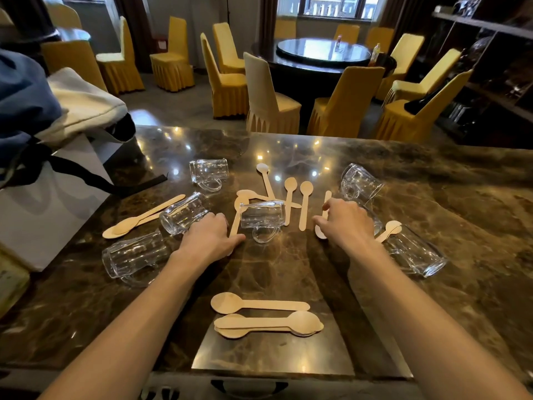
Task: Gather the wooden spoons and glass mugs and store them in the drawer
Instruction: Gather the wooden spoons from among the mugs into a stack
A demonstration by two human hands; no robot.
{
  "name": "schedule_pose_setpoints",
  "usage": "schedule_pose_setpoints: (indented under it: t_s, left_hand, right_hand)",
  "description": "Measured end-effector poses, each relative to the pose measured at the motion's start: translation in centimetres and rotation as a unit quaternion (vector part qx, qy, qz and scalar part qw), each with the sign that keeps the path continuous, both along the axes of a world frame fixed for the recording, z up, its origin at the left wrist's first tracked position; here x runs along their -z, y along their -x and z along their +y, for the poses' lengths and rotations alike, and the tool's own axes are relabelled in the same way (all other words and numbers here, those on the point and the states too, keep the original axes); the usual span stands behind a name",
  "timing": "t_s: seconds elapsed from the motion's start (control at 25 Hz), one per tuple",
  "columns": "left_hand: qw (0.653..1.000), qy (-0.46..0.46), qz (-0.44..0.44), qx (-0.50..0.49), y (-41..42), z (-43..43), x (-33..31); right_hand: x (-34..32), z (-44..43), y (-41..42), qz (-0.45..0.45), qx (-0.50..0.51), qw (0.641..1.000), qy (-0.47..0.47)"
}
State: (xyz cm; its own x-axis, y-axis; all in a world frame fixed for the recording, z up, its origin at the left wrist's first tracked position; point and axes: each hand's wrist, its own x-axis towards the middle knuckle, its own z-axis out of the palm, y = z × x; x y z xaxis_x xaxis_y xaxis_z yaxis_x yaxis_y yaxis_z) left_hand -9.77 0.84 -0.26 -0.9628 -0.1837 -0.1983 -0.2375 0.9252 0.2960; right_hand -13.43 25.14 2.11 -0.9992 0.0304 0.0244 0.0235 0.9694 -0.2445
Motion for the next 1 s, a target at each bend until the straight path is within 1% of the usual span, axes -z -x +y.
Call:
schedule_pose_setpoints:
  t_s: [0.2, 0.32, 0.56, 0.8, 1.0]
  left_hand:
    - [1.000, 0.023, -0.010, -0.012, 1.1, 1.6, -0.5]
    - [0.999, 0.032, -0.002, -0.016, 1.6, 1.3, -0.7]
    - [0.999, 0.029, -0.012, -0.016, 1.8, 0.4, -0.4]
    - [0.999, -0.001, -0.028, -0.023, 2.0, -0.2, -0.1]
    - [0.999, 0.002, -0.026, -0.022, 2.1, -0.6, -0.1]
  right_hand:
    - [0.0, -0.5, 1.8, -0.017, 0.011, 0.995, -0.102]
    - [-0.2, -1.2, 2.6, -0.024, 0.012, 0.993, -0.116]
    - [0.4, -1.9, 3.1, -0.036, 0.022, 0.997, -0.065]
    - [0.2, -2.0, 3.5, -0.066, 0.040, 0.997, -0.015]
    - [-0.6, -1.1, 2.9, -0.066, 0.047, 0.997, 0.019]
